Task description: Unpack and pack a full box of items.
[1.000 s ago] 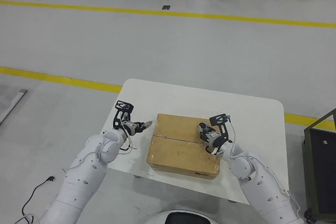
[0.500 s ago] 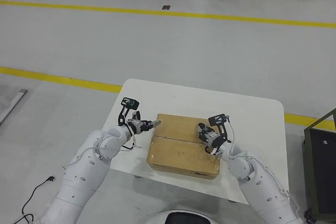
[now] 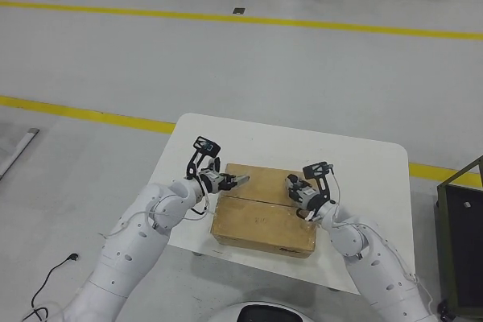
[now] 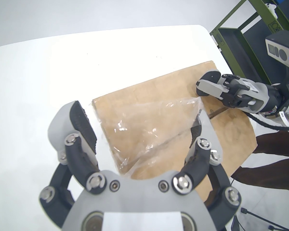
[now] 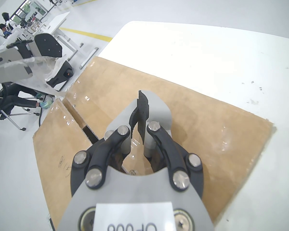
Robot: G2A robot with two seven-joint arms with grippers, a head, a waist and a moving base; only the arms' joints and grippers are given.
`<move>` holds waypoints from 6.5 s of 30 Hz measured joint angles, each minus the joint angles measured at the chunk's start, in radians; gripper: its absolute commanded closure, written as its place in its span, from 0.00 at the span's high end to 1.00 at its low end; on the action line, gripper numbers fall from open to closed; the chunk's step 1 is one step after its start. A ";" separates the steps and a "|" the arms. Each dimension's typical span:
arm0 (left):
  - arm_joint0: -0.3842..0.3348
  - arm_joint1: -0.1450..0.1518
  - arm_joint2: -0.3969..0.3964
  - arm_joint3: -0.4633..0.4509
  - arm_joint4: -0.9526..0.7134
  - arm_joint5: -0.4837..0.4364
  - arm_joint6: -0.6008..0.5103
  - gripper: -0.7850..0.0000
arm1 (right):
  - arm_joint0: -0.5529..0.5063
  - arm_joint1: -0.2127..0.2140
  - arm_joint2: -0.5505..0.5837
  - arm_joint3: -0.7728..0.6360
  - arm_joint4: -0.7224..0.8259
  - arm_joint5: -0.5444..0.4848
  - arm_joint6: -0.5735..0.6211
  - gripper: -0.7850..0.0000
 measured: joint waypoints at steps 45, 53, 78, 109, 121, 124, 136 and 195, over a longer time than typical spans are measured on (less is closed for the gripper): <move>0.054 -0.013 -0.013 -0.181 0.072 0.057 -0.048 1.00 | -0.312 0.079 0.382 -0.301 0.236 -0.254 0.213 0.58; 0.122 0.013 -0.134 -0.266 0.078 0.076 -0.079 1.00 | -0.305 0.082 0.279 -0.348 0.056 -0.384 0.199 0.64; 0.269 0.055 -0.285 -0.284 0.140 0.111 -0.157 1.00 | -0.070 0.056 -0.018 -0.141 -0.148 -0.290 0.233 0.00; 0.195 0.049 -0.214 -0.214 0.081 0.108 -0.202 1.00 | -0.160 0.087 -0.044 -0.408 -0.785 -0.151 0.198 0.00; 0.181 0.047 -0.210 -0.201 0.055 0.127 -0.207 1.00 | -0.158 0.091 -0.042 -0.400 -0.840 -0.177 0.180 0.00; 0.181 0.047 -0.210 -0.201 0.055 0.127 -0.206 1.00 | -0.158 0.091 -0.042 -0.400 -0.840 -0.177 0.180 0.00; 0.181 0.047 -0.210 -0.201 0.055 0.127 -0.206 1.00 | -0.105 0.077 -0.084 -0.390 -0.869 -0.165 0.378 0.00; 0.014 -0.009 0.017 0.035 0.201 0.235 -0.222 1.00 | -0.034 0.061 -0.087 -0.371 -0.896 -0.314 0.504 0.49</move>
